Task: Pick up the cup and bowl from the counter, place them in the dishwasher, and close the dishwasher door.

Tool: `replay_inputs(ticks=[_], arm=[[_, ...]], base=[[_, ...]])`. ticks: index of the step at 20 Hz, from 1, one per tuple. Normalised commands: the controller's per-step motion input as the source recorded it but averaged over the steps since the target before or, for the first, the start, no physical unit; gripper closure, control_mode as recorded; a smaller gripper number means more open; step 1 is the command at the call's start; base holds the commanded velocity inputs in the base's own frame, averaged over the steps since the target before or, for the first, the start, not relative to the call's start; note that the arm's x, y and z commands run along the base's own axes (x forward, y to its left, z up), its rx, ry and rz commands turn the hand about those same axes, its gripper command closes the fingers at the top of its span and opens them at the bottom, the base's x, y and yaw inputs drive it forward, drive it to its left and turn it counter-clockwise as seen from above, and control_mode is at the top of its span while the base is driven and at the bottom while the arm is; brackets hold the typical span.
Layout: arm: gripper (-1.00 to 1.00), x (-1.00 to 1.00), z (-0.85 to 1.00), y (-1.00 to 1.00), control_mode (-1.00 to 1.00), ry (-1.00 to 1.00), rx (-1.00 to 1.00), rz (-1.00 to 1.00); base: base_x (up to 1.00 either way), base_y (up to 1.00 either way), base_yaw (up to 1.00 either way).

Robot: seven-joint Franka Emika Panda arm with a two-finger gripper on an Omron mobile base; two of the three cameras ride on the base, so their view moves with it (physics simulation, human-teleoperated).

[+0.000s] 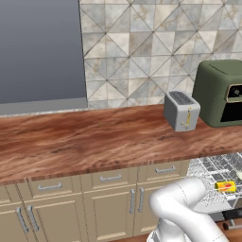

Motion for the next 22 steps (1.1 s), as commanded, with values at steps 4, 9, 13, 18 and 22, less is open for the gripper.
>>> replay_inputs(ticks=[4, 9, 13, 18, 22], arm=[[-1.00, 1.00, 0.00, -0.01, -1.00, -0.09, 0.00, 0.00], [-1.00, 1.00, 0.00, -0.02, -1.00, -0.08, 0.03, 0.00], [-1.00, 1.00, 0.00, -0.04, -1.00, -0.05, 0.00, 0.00], [-1.00, 1.00, -0.02, -0.07, -1.00, -0.05, 0.02, 0.00], [-1.00, 1.00, -0.04, -0.08, -1.00, -0.04, 0.02, 0.00]], base=[[0.00, 0.00, 0.00], [0.00, 0.00, 0.00], [0.00, 0.00, 0.00], [0.00, 0.00, 0.00], [0.00, 0.00, 0.00]])
